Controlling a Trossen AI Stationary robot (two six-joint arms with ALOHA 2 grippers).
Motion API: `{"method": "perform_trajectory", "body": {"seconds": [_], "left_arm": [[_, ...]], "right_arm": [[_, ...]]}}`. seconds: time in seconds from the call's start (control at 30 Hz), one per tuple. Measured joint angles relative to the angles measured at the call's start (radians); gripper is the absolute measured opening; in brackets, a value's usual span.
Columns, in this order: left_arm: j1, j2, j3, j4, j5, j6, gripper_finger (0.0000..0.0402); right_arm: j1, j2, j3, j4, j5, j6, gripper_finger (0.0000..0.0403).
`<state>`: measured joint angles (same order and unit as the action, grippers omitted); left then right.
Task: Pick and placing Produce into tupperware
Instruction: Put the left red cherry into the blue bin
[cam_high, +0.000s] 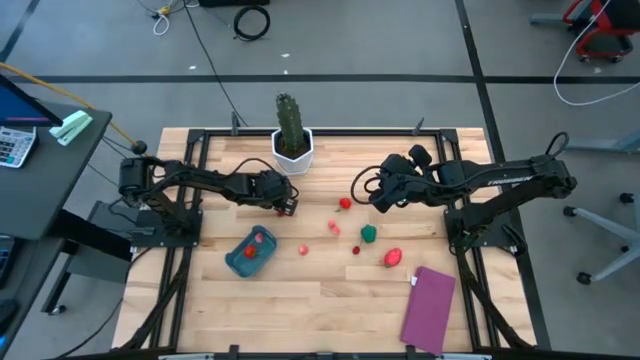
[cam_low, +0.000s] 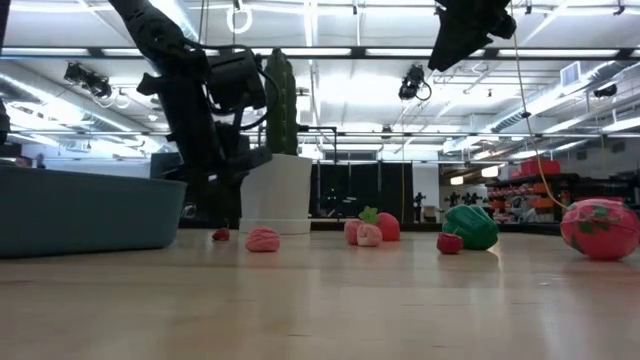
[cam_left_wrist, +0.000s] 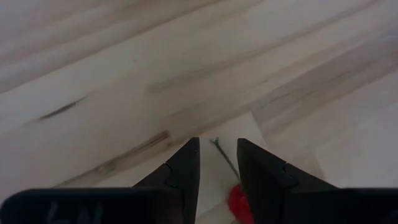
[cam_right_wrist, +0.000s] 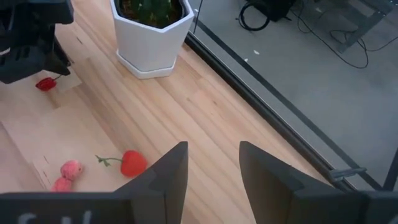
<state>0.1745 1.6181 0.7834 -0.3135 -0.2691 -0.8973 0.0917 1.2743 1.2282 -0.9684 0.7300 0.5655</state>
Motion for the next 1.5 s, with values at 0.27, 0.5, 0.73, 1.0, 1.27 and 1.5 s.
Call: {"method": "perform_trajectory", "body": {"seconds": [0.27, 0.5, 0.73, 1.0, 1.27, 1.5], "left_arm": [[0.0, 0.0, 0.0, 0.005, -0.005, 0.052, 0.0074], [0.0, 0.0, 0.0, 0.006, -0.021, 0.149, 0.0008], [-0.018, -0.015, 0.032, -0.007, -0.025, 0.254, 0.0004], [-0.119, -0.143, 0.203, -0.242, -0.015, 0.325, 0.0002], [-0.298, -0.258, 0.302, -0.544, -0.017, 0.179, 0.0002], [-0.481, -0.277, 0.151, -0.536, -0.099, -0.123, 0.0002]], "right_arm": [[0.0, 0.0, 0.001, 0.0, 0.0, 0.0, 0.0151], [0.0, 0.0, 0.001, -0.001, -0.001, 0.0, 0.0151], [0.0, 0.0, 0.001, -0.003, -0.001, 0.0, 0.0151], [0.0, 0.0, 0.001, -0.004, -0.002, 0.0, 0.0151], [0.0, 0.0, 0.001, -0.003, -0.002, 0.01, 0.0151], [0.0, 0.0, 0.001, -0.003, -0.002, 0.02, 0.0151]]}}
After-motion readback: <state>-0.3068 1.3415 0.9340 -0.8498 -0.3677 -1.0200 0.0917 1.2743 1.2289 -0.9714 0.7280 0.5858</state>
